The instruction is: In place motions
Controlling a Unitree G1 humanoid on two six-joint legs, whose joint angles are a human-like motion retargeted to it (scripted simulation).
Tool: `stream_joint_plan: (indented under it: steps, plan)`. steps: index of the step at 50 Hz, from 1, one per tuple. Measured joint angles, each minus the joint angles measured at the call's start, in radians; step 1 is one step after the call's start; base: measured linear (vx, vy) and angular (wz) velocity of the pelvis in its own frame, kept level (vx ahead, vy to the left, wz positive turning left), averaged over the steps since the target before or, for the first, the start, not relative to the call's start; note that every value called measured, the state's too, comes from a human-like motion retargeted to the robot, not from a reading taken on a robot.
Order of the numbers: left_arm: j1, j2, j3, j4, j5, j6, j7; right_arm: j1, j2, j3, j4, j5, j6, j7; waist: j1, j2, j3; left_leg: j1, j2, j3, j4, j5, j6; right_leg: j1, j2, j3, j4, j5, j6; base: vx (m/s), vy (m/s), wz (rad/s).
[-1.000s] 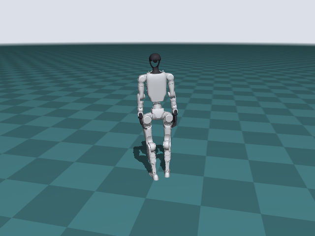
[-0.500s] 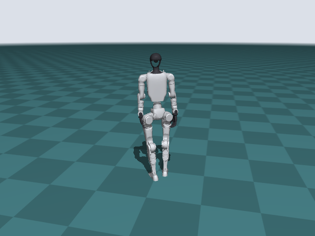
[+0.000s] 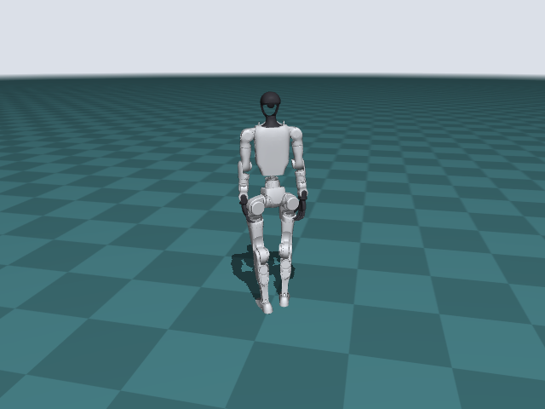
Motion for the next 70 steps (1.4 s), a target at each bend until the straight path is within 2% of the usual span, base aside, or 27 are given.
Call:
stream_joint_plan:
  steps: [22, 30, 35, 40, 46, 57, 70]
  plan:
    - [-0.018, -0.002, -0.013, -0.022, -0.031, -0.018, 0.009, -0.004, -0.010, -0.003, -0.004, 0.003, -0.002, 0.001, -0.007, 0.003, 0.022, -0.085, 0.002, -0.041, 0.137, -0.026, -0.038, -0.004, -0.012, -0.043, 0.000, 0.013, 0.000, -0.04, 0.03, 0.09]
    - [-0.042, -0.024, -0.017, -0.051, -0.068, -0.045, 0.040, -0.015, -0.032, -0.008, 0.005, 0.001, 0.002, -0.004, 0.003, 0.016, 0.051, -0.139, -0.031, -0.096, 0.236, 0.020, -0.062, -0.008, -0.030, -0.067, 0.001, 0.021, 0.006, -0.10, 0.08, 0.17]
    - [-0.024, -0.028, -0.012, -0.048, -0.063, -0.057, 0.033, -0.016, -0.036, -0.004, 0.007, -0.004, 0.005, -0.005, 0.000, 0.021, 0.047, -0.130, 0.004, -0.029, 0.183, -0.020, -0.006, -0.007, -0.036, -0.059, 0.001, 0.025, 0.007, 0.00, 0.00, 0.00]
    - [-0.012, -0.025, -0.009, -0.008, -0.061, -0.049, 0.047, -0.013, -0.030, -0.008, -0.004, 0.002, 0.001, -0.002, -0.022, 0.043, 0.034, -0.102, 0.022, -0.022, 0.101, 0.013, -0.022, -0.011, -0.023, -0.057, 0.002, 0.025, 0.005, 0.05, -0.03, -0.07]
    - [-0.015, -0.015, -0.014, 0.007, -0.023, -0.014, 0.027, -0.010, -0.022, -0.011, -0.001, 0.018, 0.000, 0.001, -0.008, 0.034, 0.021, -0.084, 0.022, 0.025, 0.046, 0.039, -0.028, -0.010, -0.030, -0.028, 0.000, 0.029, 0.000, 0.06, -0.06, -0.25]
    - [-0.005, -0.018, -0.004, 0.005, -0.004, -0.002, 0.013, -0.013, -0.015, 0.010, 0.004, -0.005, 0.005, 0.000, -0.016, 0.027, -0.006, -0.044, -0.004, 0.039, -0.010, 0.034, 0.009, -0.005, -0.021, -0.006, -0.011, 0.037, -0.011, 0.11, -0.09, -0.12]
    - [0.005, -0.010, 0.011, 0.014, 0.002, 0.006, 0.011, -0.011, -0.003, 0.027, -0.002, -0.021, 0.001, 0.005, -0.066, 0.019, -0.034, -0.013, -0.009, 0.039, -0.039, 0.026, 0.025, -0.014, -0.048, -0.006, 0.002, 0.061, 0.014, 0.10, -0.12, -0.01]
